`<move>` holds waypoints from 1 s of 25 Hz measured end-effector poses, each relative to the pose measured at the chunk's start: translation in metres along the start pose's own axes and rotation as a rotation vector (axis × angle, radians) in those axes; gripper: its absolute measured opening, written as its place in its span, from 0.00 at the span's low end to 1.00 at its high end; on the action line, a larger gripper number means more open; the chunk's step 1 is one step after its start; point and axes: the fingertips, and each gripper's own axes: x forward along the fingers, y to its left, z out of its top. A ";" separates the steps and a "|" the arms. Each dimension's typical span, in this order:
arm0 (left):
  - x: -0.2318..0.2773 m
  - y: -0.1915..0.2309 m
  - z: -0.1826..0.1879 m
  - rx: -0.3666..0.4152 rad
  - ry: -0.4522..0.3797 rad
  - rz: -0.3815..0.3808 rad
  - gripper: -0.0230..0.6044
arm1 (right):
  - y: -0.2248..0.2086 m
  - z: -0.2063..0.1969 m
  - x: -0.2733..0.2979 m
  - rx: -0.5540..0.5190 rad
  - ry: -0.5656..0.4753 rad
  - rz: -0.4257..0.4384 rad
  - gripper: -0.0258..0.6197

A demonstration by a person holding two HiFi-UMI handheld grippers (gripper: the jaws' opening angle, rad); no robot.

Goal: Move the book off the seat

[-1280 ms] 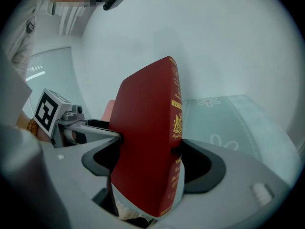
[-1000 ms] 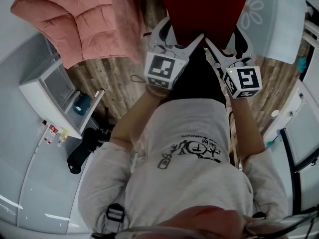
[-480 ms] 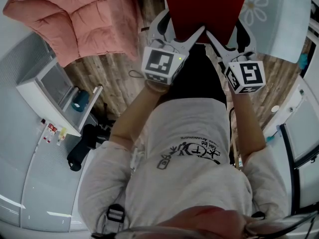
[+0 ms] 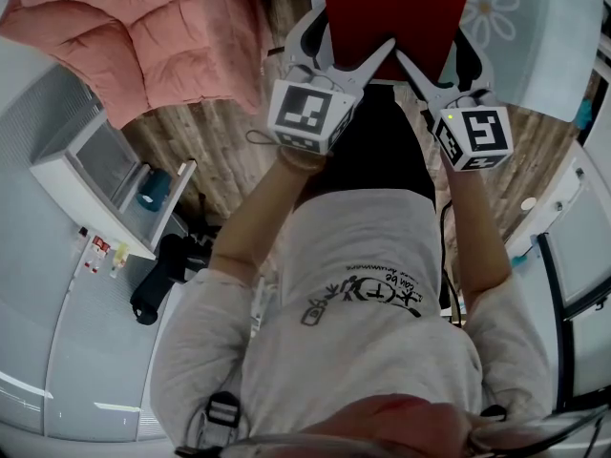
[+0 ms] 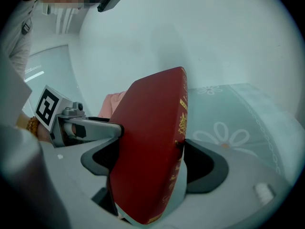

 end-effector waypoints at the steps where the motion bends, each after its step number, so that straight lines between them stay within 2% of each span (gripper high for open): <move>1: 0.002 0.001 -0.001 -0.006 0.000 0.001 0.62 | -0.001 -0.001 0.001 0.000 0.001 0.002 0.70; 13: 0.019 0.015 -0.006 -0.071 -0.006 0.004 0.62 | -0.013 -0.005 0.017 0.054 0.004 0.022 0.70; 25: 0.035 0.025 -0.010 -0.097 0.009 0.013 0.62 | -0.026 -0.007 0.030 0.106 0.014 0.037 0.71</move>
